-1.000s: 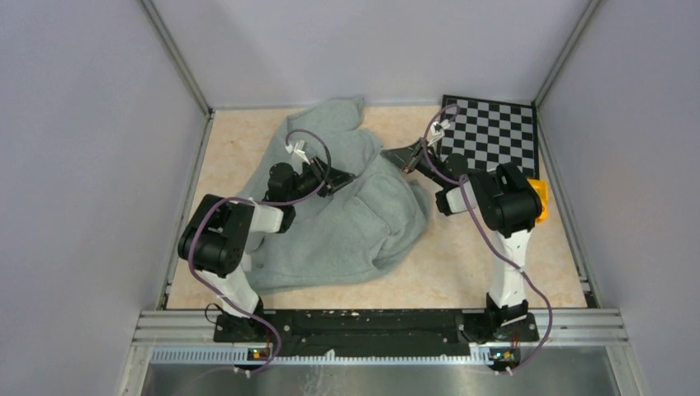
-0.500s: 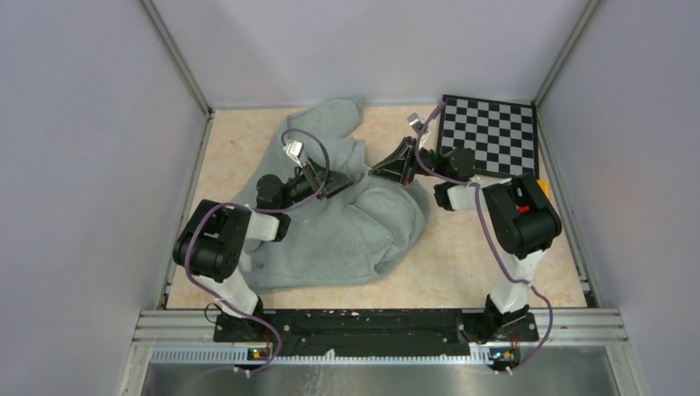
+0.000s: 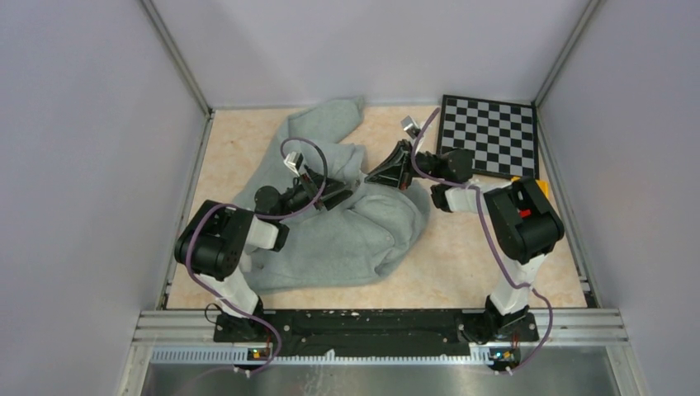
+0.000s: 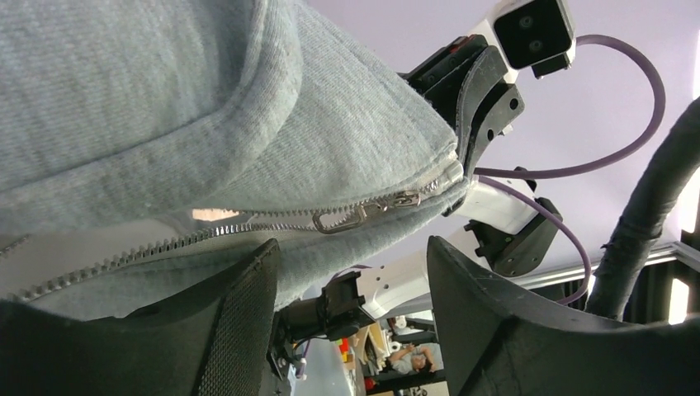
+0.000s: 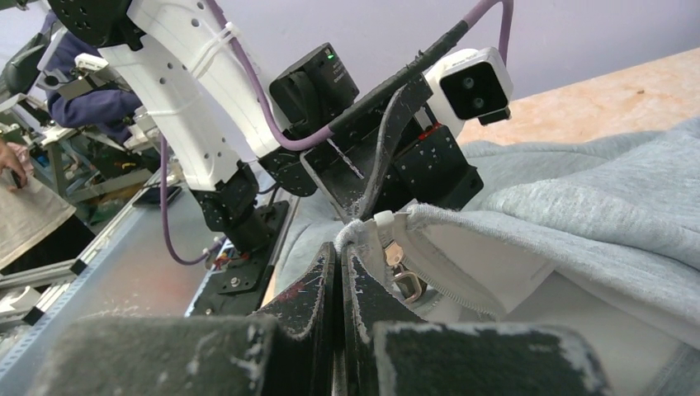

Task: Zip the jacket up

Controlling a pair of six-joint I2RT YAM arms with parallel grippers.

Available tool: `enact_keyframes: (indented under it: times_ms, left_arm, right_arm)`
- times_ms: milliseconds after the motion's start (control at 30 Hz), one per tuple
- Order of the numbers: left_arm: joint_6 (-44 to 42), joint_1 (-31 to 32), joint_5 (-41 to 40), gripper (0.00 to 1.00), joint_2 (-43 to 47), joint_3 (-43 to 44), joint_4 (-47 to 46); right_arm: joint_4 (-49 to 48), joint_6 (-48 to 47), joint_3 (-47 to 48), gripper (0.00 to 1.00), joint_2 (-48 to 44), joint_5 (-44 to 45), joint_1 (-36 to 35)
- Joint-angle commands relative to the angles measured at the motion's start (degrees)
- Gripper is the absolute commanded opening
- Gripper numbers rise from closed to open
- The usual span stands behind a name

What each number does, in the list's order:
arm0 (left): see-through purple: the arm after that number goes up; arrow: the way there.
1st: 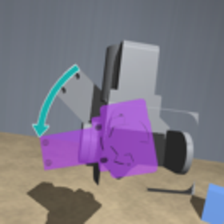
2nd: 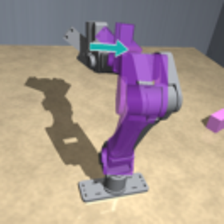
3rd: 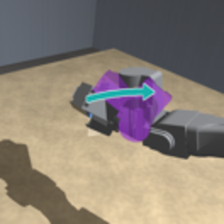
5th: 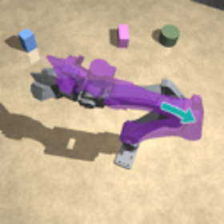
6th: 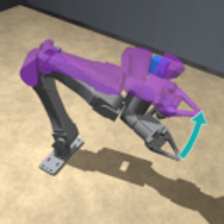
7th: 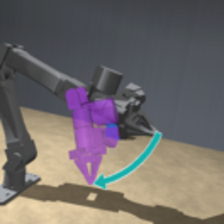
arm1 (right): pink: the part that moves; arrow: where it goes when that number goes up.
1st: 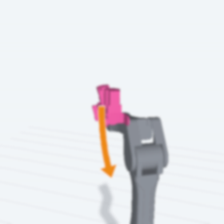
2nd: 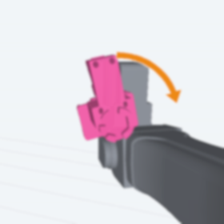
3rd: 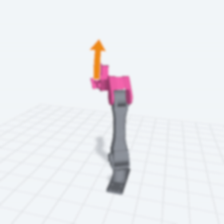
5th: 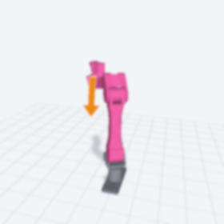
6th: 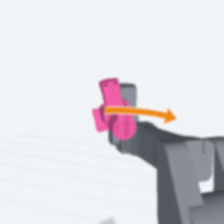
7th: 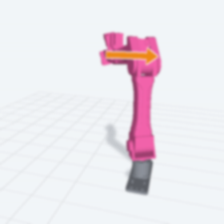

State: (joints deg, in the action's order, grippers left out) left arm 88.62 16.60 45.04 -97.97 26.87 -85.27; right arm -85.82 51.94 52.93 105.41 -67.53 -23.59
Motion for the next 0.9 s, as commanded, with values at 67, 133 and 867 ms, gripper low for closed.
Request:
enact_keyframes:
  times_ms: [67,133,867]
  left_arm:
    - [-2.2,1.2,-2.2,0.70,1.5,0.3,-15.5]
    - [-3.8,1.9,-3.0,0.69,1.2,1.1,-14.8]
    - [-4.9,4.3,-5.0,0.65,1.9,4.7,-17.4]
  right_arm:
    - [-8.6,-3.3,2.1,0.00,-3.9,1.1,-1.7]
    - [-8.5,-3.3,2.2,0.00,-3.9,1.4,-1.9]
    - [-8.2,-3.5,3.2,0.00,-4.2,2.1,-1.9]
